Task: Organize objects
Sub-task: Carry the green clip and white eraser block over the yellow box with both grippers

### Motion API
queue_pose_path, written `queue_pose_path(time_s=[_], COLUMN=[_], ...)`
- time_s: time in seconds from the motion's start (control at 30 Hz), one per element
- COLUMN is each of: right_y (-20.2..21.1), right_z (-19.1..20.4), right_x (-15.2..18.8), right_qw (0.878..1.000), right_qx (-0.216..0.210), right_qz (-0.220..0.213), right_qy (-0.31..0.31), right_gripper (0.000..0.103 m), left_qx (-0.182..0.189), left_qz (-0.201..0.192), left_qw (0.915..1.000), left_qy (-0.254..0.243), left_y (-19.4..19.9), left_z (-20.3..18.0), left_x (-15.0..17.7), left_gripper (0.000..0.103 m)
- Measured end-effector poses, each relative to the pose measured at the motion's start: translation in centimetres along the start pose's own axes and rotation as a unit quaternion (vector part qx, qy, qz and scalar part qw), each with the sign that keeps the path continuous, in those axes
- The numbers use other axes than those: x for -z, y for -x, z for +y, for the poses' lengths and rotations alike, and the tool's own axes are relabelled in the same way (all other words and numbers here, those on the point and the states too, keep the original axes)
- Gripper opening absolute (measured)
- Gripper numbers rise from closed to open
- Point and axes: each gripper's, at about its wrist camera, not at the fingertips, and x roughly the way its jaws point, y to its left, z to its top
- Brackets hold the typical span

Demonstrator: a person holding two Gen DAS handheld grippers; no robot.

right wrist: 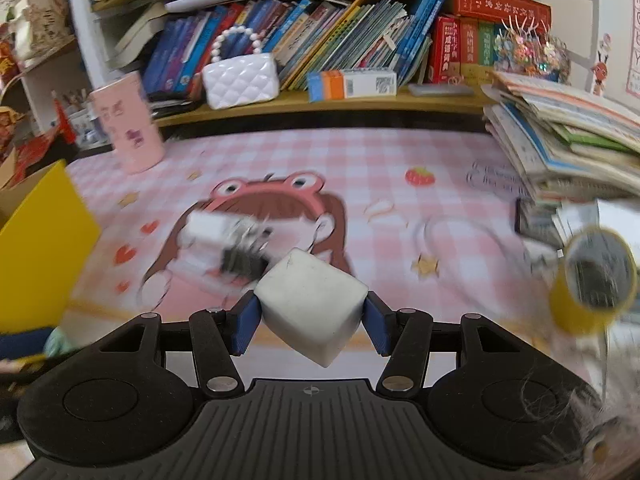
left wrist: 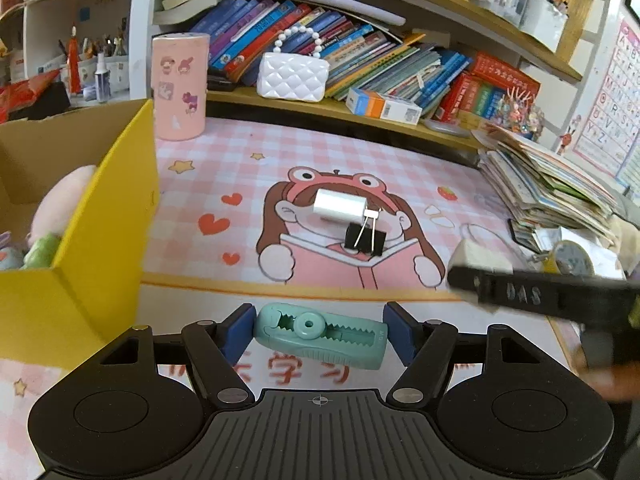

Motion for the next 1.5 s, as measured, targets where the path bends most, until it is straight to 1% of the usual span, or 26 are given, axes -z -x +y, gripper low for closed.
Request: queue_pose_path(time_s=[0.13,0.3,0.43,0.57,0.67,1.0,1.2,1.37,1.5], right_y=[2.1,3.2,4.3,5.1,5.5,6.8,7.5,8.1,8.7], right_z=[2.5,5.7,8.6,11.8,13.6,20.4,23.6,25.7,27.1], right_x=[2.5,4.6,5.6,7.1,7.8,9.8,11.0,11.6,11.3], right_qw=[1.0,0.999,0.998,0.996,0.995,0.989,0.988,0.987,0.987], right_qx=[-0.015,-0.025,-0.042,-0.053,-0.062,-0.099,-0.112,-0.119,-0.117], right_qz=[0.014,0.034,0.036,0.043,0.047,0.044,0.037,0.028,0.007], right_qy=[0.017,0.019,0.033,0.06,0.064,0.097,0.101,0.1,0.112], right_gripper=[0.052,0.052,0.052,0.052,0.052,0.052,0.052,0.052,0.052], left_qx=[0.0,-0.012,-0.028,-0.051,-0.059,-0.088,-0.1,-0.11,-0.117], left_qz=[-0.003,0.0,-0.005,0.001,-0.001,-0.019,-0.029,-0.046,-0.069], left_qw=[1.0,0.9998,0.9992,0.9975,0.9968,0.9941,0.9926,0.9912,0.9891], left_qy=[0.006,0.014,0.027,0.049,0.054,0.061,0.062,0.057,0.056], left_y=[1.9,4.4,6.7,8.5,9.7,14.0,16.4,18.2,19.5], left_z=[1.4,4.0,6.5,9.3,10.8,15.3,17.6,19.2,20.3], left_x=[1.2,2.7,4.1,5.5,6.1,7.9,9.0,9.2,8.4], left_gripper=[0.07,0.07,0.07,0.07,0.07,0.07,0.07,0.07,0.07])
